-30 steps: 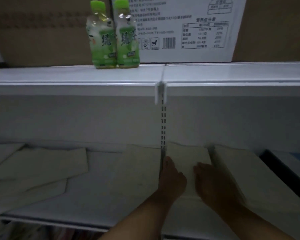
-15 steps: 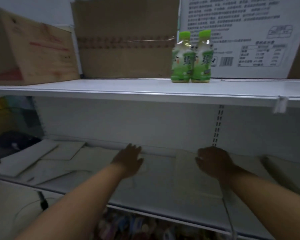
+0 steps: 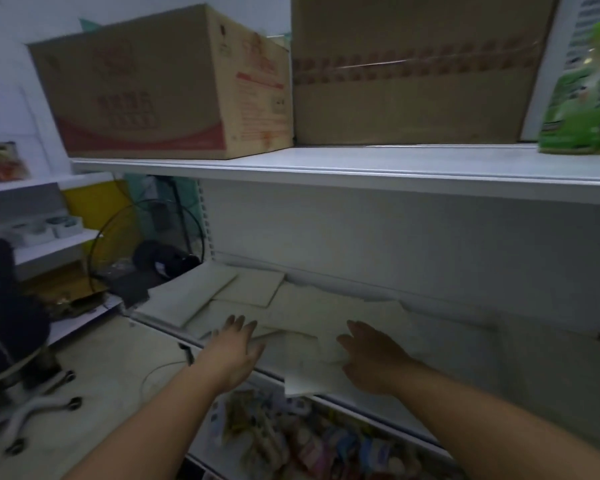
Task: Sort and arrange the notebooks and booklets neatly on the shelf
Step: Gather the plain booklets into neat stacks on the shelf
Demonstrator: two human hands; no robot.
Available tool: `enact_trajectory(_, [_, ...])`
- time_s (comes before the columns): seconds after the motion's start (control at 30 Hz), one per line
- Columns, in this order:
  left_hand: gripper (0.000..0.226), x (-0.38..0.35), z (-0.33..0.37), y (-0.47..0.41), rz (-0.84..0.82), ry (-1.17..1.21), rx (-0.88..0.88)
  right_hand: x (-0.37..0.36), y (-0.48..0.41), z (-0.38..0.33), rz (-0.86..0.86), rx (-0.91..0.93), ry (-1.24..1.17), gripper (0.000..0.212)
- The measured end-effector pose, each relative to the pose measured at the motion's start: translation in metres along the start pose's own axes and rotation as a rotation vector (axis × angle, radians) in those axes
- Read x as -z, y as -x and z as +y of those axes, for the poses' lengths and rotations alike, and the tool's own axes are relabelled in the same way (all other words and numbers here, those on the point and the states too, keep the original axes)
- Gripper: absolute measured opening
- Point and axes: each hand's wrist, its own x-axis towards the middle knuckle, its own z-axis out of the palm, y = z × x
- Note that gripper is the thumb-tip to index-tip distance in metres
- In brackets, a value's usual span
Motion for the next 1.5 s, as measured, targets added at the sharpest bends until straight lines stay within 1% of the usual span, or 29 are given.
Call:
enact_trajectory(0.17, [0.057,-0.002,-0.022,-0.022,-0.005,0.064,-0.001,0.002,-0.066,-0.023,0.108,0.106,-0.030,0.056])
enact_trajectory(0.27, [0.056,0.009,-0.035,-0.034,-0.003,0.076,0.003,0.010,-0.107,-0.042,0.147,0.157,-0.109,0.054])
enact_trajectory(0.37, [0.055,0.028,-0.059,-0.049,-0.014,0.052,0.037,0.019,-0.149,-0.064,0.198,0.230,-0.165,0.050])
enact_trajectory(0.47, [0.053,0.039,-0.087,-0.058,-0.004,0.091,0.102,0.021,-0.183,-0.085,0.238,0.289,-0.195,0.045])
enact_trajectory(0.57, [0.048,0.038,-0.112,-0.059,0.011,0.101,0.143,0.017,-0.207,-0.103,0.204,0.314,-0.183,0.042])
enact_trajectory(0.67, [0.041,0.041,-0.144,-0.068,0.095,0.077,0.178,0.017,-0.227,-0.118,0.178,0.327,-0.160,0.037])
enact_trajectory(0.77, [0.039,0.046,-0.179,-0.091,0.122,0.086,0.226,0.019,-0.245,-0.129,0.224,0.298,-0.171,0.036])
enact_trajectory(0.83, [0.041,0.051,-0.199,-0.110,0.097,0.077,0.246,0.017,-0.257,-0.134,0.262,0.213,-0.099,0.044])
enact_trajectory(0.87, [0.043,0.052,-0.208,-0.120,0.078,0.076,0.256,0.014,-0.262,-0.134,0.228,0.140,-0.059,0.053])
enact_trajectory(0.9, [0.045,0.054,-0.217,-0.130,0.049,0.078,0.265,0.011,-0.265,-0.134,0.158,0.061,-0.037,0.062])
enact_trajectory(0.97, [0.053,0.054,-0.232,-0.149,-0.029,0.088,0.270,0.003,-0.266,-0.134,0.030,-0.061,-0.057,0.073])
enact_trajectory(1.03, [0.062,0.053,-0.246,-0.168,-0.081,0.126,0.240,-0.003,-0.265,-0.134,0.023,-0.095,-0.062,0.074])
enact_trajectory(1.1, [0.073,0.055,-0.258,-0.185,-0.122,0.214,0.235,-0.005,-0.263,-0.136,0.039,-0.104,-0.059,0.075])
enact_trajectory(1.13, [0.075,0.056,-0.264,-0.193,-0.158,0.289,0.254,-0.005,-0.262,-0.138,0.031,-0.111,-0.057,0.081])
enact_trajectory(1.17, [0.071,0.057,-0.269,-0.199,-0.197,0.394,0.278,-0.005,-0.262,-0.140,0.029,-0.121,-0.051,0.096])
enact_trajectory(1.23, [0.043,0.059,-0.278,-0.208,-0.255,0.592,0.277,-0.002,-0.261,-0.146,0.048,-0.137,-0.009,0.136])
enact_trajectory(1.27, [0.034,0.059,-0.280,-0.209,-0.275,0.659,0.256,-0.002,-0.261,-0.150,0.069,-0.148,0.019,0.145])
enact_trajectory(1.3, [0.032,0.059,-0.282,-0.208,-0.293,0.734,0.230,-0.004,-0.262,-0.151,0.100,-0.155,0.047,0.148])
enact_trajectory(1.37, [0.040,0.059,-0.284,-0.204,-0.339,1.002,0.159,0.001,-0.260,-0.156,0.219,-0.134,0.103,0.144])
enact_trajectory(1.4, [0.046,0.059,-0.285,-0.202,-0.375,1.182,0.109,0.003,-0.260,-0.159,0.283,-0.123,0.109,0.134])
enact_trajectory(1.43, [0.049,0.062,-0.287,-0.198,-0.412,1.346,0.051,0.006,-0.260,-0.161,0.362,-0.105,0.117,0.114])
enact_trajectory(1.47, [0.050,0.065,-0.291,-0.196,-0.421,1.458,0.006,0.011,-0.259,-0.162,0.469,-0.087,0.155,0.085])
enact_trajectory(1.5, [0.051,0.068,-0.297,-0.196,-0.399,1.514,-0.022,0.012,-0.258,-0.159,0.584,-0.096,0.190,0.059])
